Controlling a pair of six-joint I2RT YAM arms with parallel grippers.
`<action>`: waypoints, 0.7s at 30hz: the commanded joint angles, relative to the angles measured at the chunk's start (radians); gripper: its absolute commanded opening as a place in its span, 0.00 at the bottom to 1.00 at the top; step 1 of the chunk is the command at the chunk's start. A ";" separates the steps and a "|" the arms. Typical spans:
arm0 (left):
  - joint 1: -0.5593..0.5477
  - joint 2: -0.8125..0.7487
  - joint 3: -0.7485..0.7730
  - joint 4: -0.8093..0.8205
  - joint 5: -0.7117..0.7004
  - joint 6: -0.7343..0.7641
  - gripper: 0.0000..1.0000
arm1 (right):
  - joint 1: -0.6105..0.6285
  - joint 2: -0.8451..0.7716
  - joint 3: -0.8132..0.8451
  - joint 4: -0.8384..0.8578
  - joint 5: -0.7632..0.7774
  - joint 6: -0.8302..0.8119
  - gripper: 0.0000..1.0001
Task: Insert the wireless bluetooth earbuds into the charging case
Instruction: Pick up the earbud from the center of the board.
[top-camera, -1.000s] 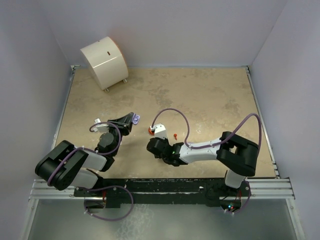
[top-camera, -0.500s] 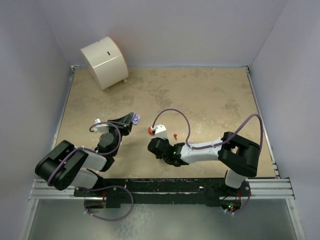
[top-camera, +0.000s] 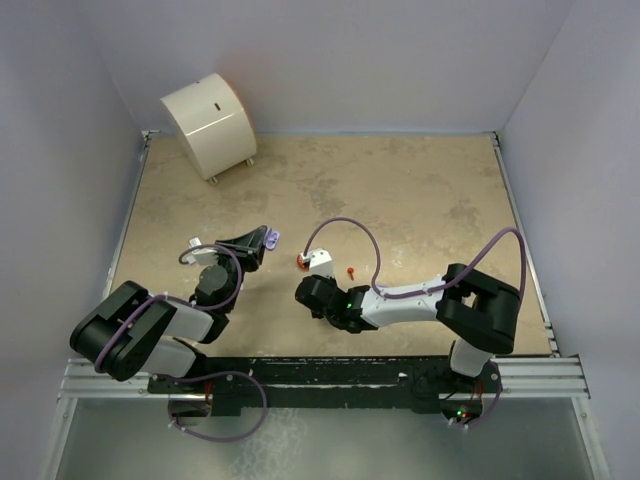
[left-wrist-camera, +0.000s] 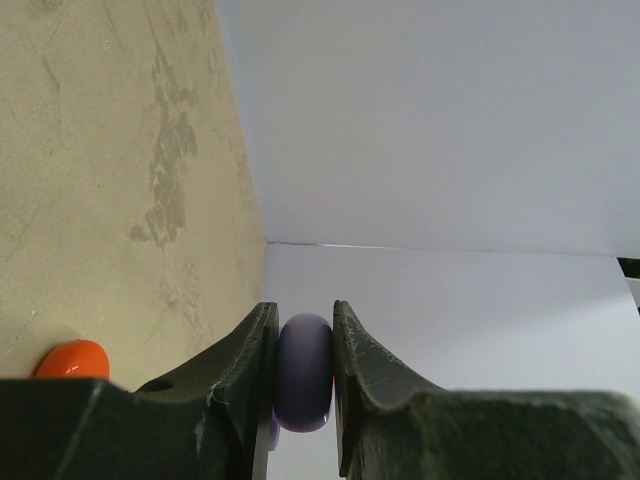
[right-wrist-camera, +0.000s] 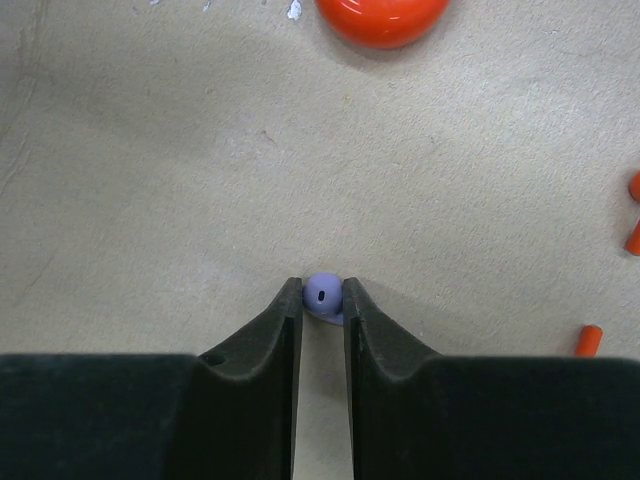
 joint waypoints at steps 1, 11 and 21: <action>0.009 -0.025 -0.015 0.040 0.000 0.014 0.00 | -0.001 -0.013 -0.005 -0.015 -0.016 0.012 0.13; 0.009 -0.062 -0.014 0.015 -0.007 0.014 0.00 | -0.177 -0.241 0.045 0.191 -0.135 -0.157 0.03; 0.009 -0.114 0.017 0.000 -0.016 -0.019 0.00 | -0.417 -0.323 0.049 0.552 -0.527 -0.228 0.00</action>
